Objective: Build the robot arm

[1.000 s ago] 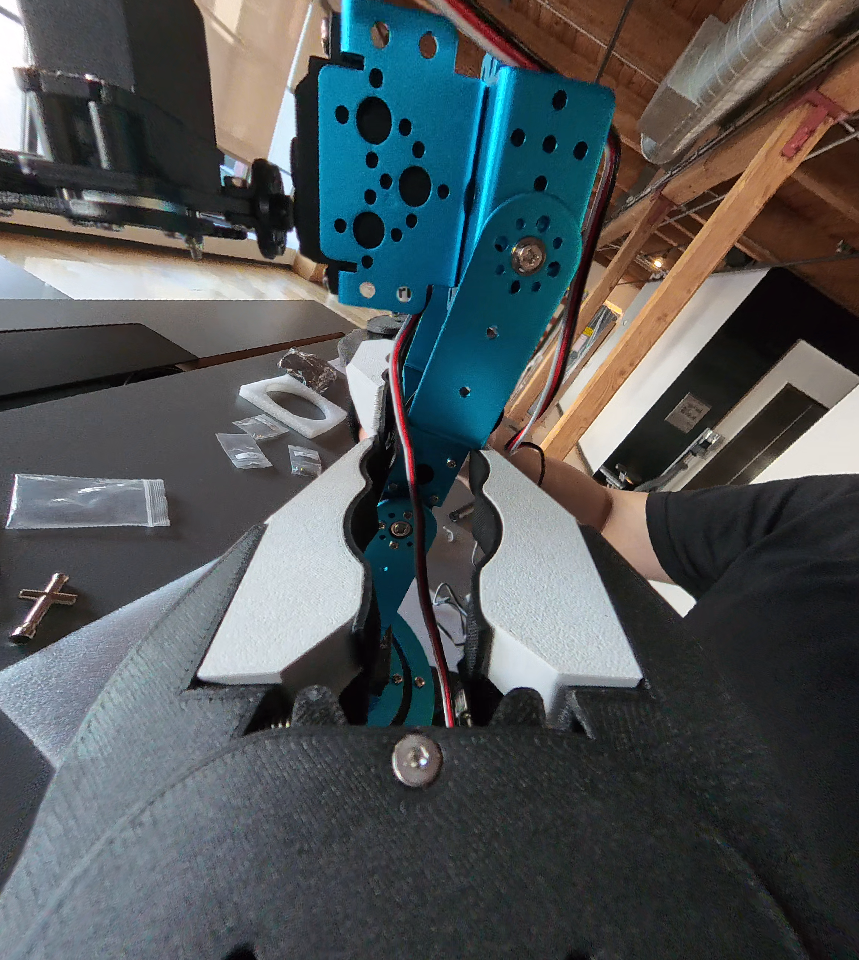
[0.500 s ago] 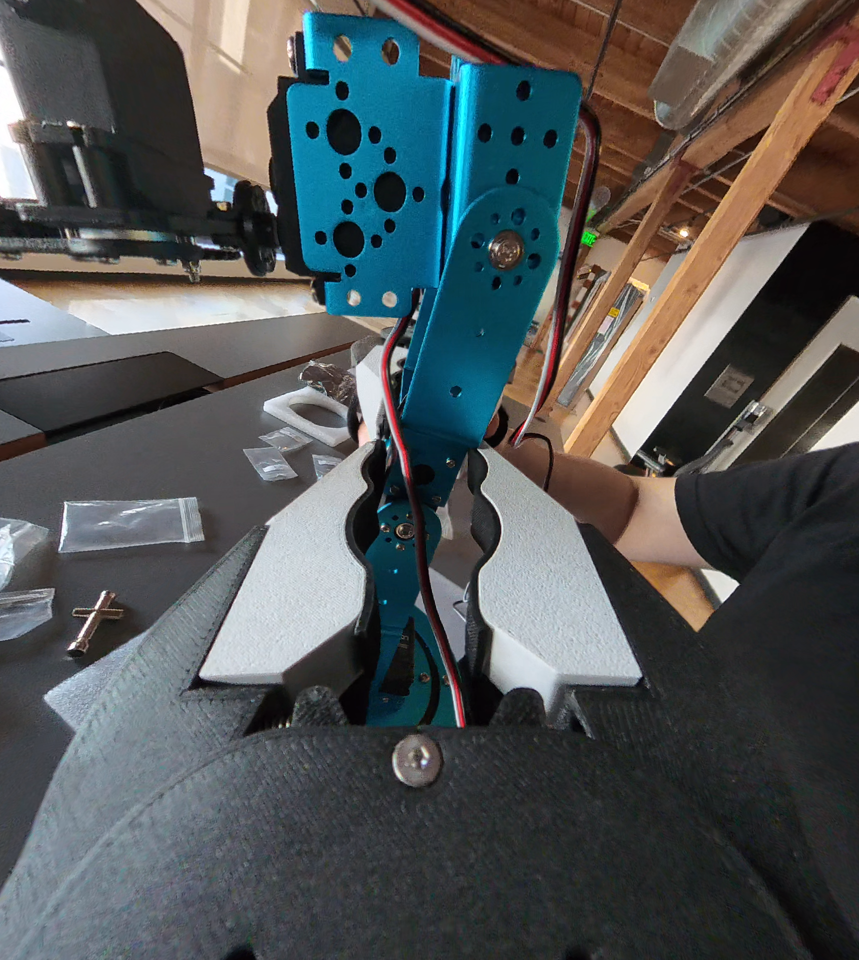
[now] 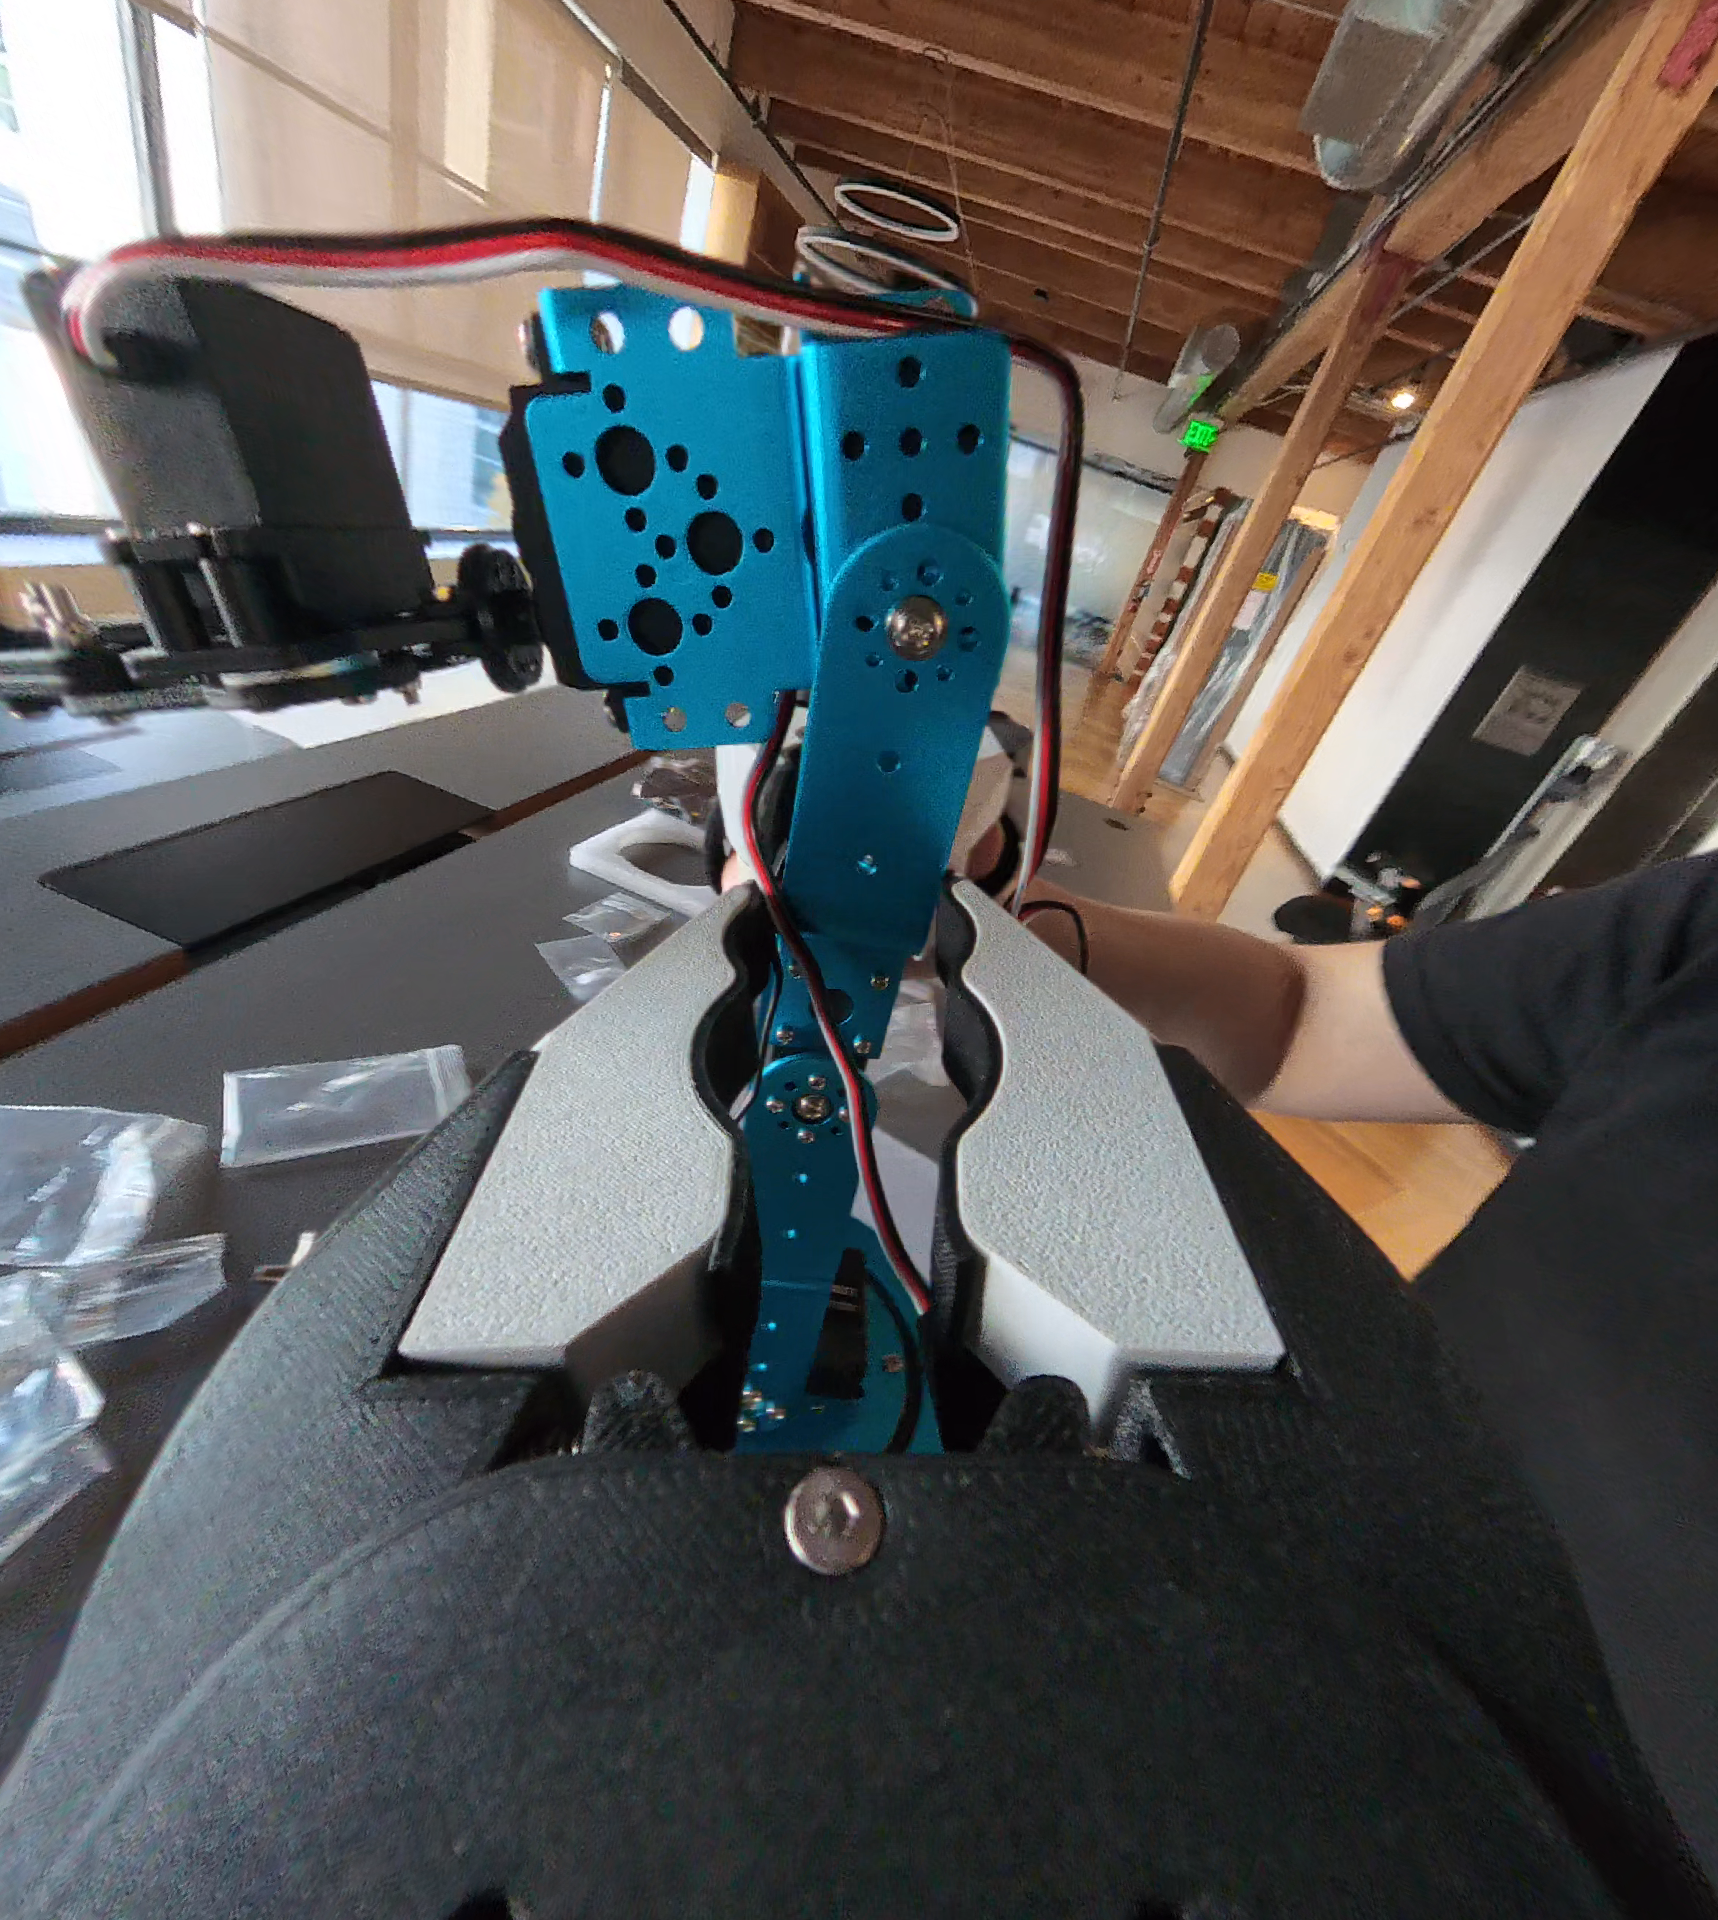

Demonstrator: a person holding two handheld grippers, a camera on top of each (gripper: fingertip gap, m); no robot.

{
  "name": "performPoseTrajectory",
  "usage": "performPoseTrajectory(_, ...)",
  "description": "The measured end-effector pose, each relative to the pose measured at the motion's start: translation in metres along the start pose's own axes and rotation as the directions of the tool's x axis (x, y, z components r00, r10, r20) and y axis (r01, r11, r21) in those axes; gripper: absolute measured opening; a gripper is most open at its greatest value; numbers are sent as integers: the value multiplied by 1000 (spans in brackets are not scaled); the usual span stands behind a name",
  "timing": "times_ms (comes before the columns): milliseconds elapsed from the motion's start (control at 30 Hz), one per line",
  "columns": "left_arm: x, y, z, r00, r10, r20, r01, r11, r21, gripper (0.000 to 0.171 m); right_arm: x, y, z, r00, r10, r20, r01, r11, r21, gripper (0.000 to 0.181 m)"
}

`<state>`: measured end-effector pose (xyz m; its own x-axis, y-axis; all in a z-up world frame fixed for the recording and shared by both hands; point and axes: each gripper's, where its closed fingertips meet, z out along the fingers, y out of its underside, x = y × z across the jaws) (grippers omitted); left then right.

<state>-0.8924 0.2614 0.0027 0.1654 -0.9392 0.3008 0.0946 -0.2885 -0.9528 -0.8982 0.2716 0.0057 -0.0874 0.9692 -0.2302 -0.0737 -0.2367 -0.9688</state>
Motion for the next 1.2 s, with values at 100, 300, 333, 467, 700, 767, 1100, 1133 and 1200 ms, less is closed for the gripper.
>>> performPoseTrajectory(100, 2, 0, 1, 993, -105, -59, 106, 994, 14, 31, -1, 1, 0, 997, 78, 20, -78, 997, -15, 27)
performPoseTrajectory(300, 2, -1, 1, 981, -175, -87, 178, 984, 29, 32, -1, 1, 0, 975, 223, 15, -222, 974, -36, 29)
performPoseTrajectory(333, 2, -1, 1, 983, -163, -84, 166, 986, 33, 32, -1, 1, 0, 980, 200, 8, -199, 979, -36, 29)
performPoseTrajectory(467, 6, -18, -10, 958, -219, -183, 241, 964, 109, 42, -1, 0, 0, 992, 130, -7, -130, 991, -12, 28)
performPoseTrajectory(700, -26, -68, -21, 739, -550, -389, 633, 764, 124, 82, -2, 1, 1, 991, 131, 0, -131, 991, -24, 27)
performPoseTrajectory(767, -31, -67, -14, 707, -606, -365, 672, 737, 78, 81, -1, 1, 0, 993, 119, -11, -120, 992, -32, 27)
performPoseTrajectory(1100, -33, -71, -4, 694, -678, -242, 695, 719, -25, 86, 0, 3, 0, 996, 80, -45, -82, 995, -58, 26)
performPoseTrajectory(1133, -32, -70, -2, 722, -655, -222, 668, 744, -23, 86, 0, 3, -1, 996, 76, -45, -78, 995, -62, 26)
performPoseTrajectory(1200, -30, -69, -2, 765, -615, -194, 624, 782, -18, 85, 0, 3, 0, 997, 67, -48, -71, 995, -71, 26)
